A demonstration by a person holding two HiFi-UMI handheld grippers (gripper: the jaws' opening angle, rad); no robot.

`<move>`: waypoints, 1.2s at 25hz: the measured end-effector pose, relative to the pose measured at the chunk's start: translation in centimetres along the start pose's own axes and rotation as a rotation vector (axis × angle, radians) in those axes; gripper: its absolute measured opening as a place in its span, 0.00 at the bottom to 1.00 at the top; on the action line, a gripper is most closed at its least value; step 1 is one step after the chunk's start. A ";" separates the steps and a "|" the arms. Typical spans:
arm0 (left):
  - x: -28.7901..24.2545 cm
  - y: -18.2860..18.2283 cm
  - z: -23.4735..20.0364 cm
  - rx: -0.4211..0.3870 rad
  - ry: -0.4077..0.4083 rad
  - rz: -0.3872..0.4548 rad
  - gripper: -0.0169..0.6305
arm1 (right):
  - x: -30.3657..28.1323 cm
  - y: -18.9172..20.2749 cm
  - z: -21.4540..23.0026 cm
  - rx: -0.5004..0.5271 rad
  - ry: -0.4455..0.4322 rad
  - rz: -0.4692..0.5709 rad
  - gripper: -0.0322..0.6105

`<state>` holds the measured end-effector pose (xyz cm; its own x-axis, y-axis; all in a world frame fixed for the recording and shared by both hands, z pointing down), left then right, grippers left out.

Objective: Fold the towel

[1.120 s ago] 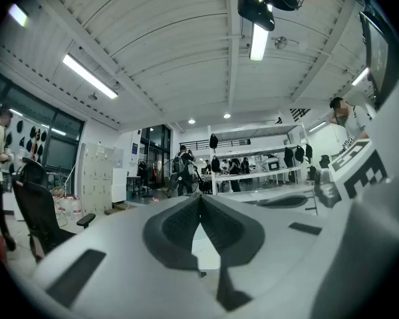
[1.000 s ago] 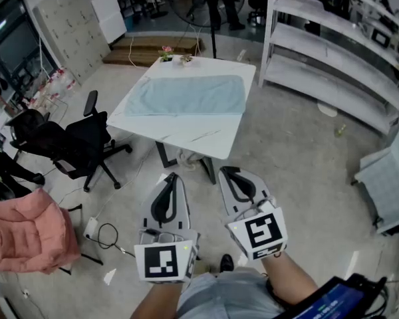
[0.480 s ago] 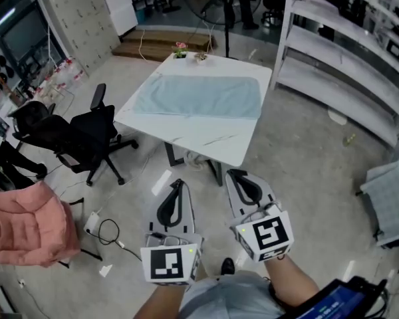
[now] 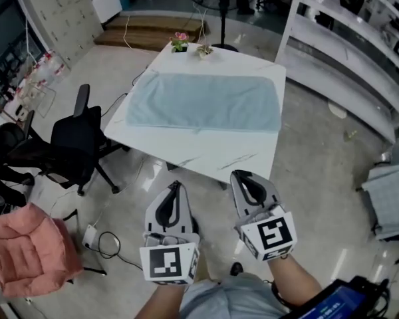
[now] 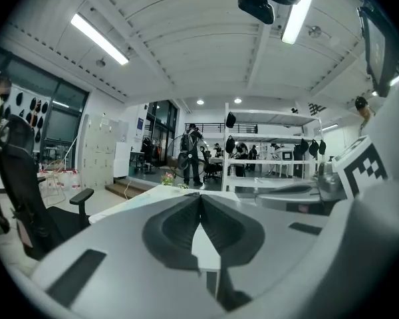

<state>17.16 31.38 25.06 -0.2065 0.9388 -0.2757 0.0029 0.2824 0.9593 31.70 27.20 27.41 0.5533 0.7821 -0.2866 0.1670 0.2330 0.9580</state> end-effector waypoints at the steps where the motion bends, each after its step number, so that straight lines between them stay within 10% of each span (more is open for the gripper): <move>1: -1.4 -0.3 -1.1 -0.002 0.014 -0.007 0.04 | -1.5 -0.2 0.2 -0.004 0.009 -0.013 0.08; 16: -15.0 -8.8 -9.2 -0.098 0.136 0.046 0.04 | -13.5 -7.2 6.1 -0.021 0.165 -0.023 0.08; 30: -23.6 -8.4 -8.9 -0.128 0.189 -0.001 0.04 | -17.8 -6.0 13.5 -0.036 0.265 -0.051 0.08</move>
<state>13.34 5.10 24.06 -0.3857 0.8815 -0.2723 -0.1193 0.2449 0.9622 31.88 4.06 26.77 0.3111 0.8918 -0.3284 0.1571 0.2926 0.9432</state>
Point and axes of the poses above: the fingertips, and each gripper's own axes: x backward along the fingers, z to its right, y out of its underside, the point moved 4 cm from there along x, backward along the fingers, and after that the axes turned 8 degrees about -z, right-handed, at the moved point
